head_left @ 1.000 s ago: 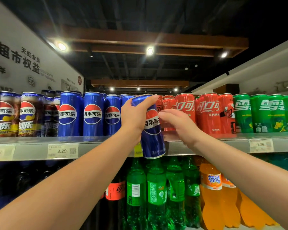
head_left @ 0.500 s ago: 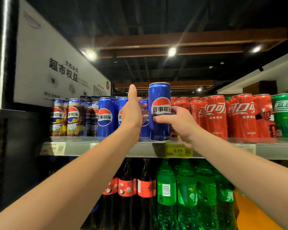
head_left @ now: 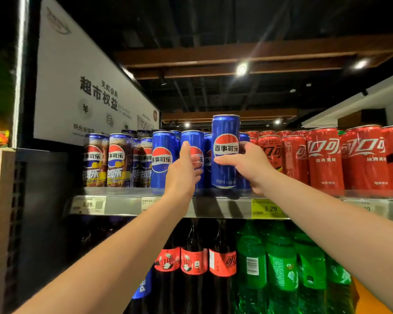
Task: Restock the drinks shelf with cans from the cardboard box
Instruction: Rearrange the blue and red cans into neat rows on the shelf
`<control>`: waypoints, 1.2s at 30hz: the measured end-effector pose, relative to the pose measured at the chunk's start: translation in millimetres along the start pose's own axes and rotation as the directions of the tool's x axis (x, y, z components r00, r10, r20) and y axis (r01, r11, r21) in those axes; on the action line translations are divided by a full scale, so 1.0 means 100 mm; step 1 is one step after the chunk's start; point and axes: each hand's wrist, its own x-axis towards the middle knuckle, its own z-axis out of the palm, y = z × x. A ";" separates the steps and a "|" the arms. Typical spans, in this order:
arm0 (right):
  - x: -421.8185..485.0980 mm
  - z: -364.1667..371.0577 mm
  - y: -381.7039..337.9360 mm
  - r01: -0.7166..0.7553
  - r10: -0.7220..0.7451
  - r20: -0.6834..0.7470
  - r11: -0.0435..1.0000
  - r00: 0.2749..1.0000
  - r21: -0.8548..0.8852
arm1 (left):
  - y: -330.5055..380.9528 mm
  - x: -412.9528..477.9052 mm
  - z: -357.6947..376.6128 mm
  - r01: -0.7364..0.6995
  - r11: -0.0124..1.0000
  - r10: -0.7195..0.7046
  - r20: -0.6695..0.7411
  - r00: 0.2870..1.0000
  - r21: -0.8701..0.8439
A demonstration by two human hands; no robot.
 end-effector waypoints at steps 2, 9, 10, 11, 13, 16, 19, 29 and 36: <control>0.02 0.05 0.02 -0.003 0.003 -0.012 1.000 1.000 -0.018 | -0.03 0.00 0.01 -0.010 1.000 0.010 0.009 1.000 -0.012; 0.02 0.18 0.00 -0.049 0.047 -0.049 0.998 0.998 -0.045 | -0.11 -0.01 -0.01 -0.061 0.998 0.061 -0.042 0.997 -0.002; 0.02 0.20 0.00 -0.055 0.052 -0.058 0.997 0.997 -0.051 | -0.12 -0.01 -0.02 -0.069 0.998 0.069 -0.052 0.996 0.005; 0.01 0.21 -0.01 -0.062 0.058 -0.067 0.996 0.996 -0.058 | -0.13 -0.01 -0.03 -0.077 0.997 0.078 -0.058 0.995 0.014; 0.00 0.23 -0.01 -0.078 0.073 -0.086 0.995 0.994 -0.067 | -0.15 -0.01 -0.04 -0.088 0.996 0.090 -0.067 0.994 0.027; 0.01 0.25 -0.02 -0.112 0.107 -0.092 0.992 0.990 -0.058 | -0.16 0.00 -0.05 -0.089 0.995 0.092 -0.059 0.994 0.043; 0.01 0.27 -0.02 -0.152 0.149 -0.089 0.988 0.985 -0.026 | -0.17 -0.03 -0.05 -0.105 0.992 0.108 -0.044 0.993 0.068; 0.05 0.27 -0.03 -0.184 0.182 -0.081 0.983 0.980 -0.014 | -0.15 -0.02 -0.01 -0.122 0.982 0.125 -0.011 0.992 0.142; 0.05 0.30 0.01 -0.184 0.175 -0.110 0.980 0.978 -0.081 | -0.20 0.03 -0.03 -0.178 0.953 0.191 -0.028 0.981 0.243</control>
